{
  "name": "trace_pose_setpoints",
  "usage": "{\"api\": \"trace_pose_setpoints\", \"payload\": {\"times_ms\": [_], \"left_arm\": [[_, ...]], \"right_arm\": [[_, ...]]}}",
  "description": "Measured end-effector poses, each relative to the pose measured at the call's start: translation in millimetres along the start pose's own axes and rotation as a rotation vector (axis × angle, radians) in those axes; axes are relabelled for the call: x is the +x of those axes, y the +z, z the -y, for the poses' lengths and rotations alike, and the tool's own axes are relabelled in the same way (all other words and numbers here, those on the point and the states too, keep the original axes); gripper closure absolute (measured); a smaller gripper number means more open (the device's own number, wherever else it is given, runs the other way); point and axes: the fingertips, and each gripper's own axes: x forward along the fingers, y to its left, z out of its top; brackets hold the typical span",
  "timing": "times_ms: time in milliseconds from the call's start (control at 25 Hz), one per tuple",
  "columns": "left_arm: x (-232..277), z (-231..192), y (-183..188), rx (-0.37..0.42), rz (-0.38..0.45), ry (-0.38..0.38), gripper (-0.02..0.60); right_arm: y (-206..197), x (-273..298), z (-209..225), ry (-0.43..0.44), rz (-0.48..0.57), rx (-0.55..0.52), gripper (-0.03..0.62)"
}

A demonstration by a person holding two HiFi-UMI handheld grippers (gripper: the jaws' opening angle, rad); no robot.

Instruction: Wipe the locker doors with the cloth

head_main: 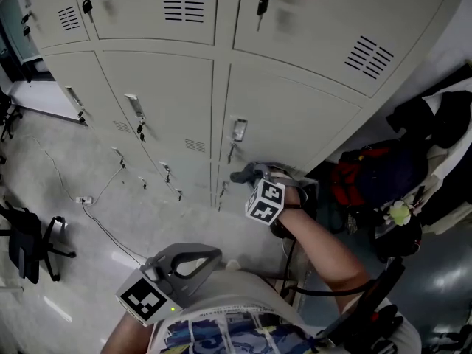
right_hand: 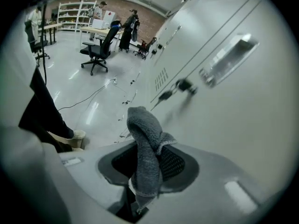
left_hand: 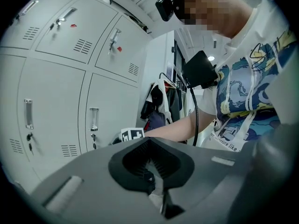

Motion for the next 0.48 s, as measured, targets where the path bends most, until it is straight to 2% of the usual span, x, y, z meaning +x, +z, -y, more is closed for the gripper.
{"api": "trace_pose_setpoints", "payload": {"times_ms": [160,320,480], "left_arm": [[3.0,-0.9,3.3,0.008,0.016,-0.021,0.578],[6.8,0.8,6.2,0.015,0.032,-0.047,0.578],[9.4,1.6,12.8,0.028,0.059,-0.070,0.578]], "right_arm": [[44.2,-85.5,39.4,-0.103,0.097,-0.037,0.480],[86.7,-169.8,87.1,-0.264,0.200,-0.065,0.480],[112.7,-231.6,133.5,-0.418,0.256,-0.076,0.480]]}}
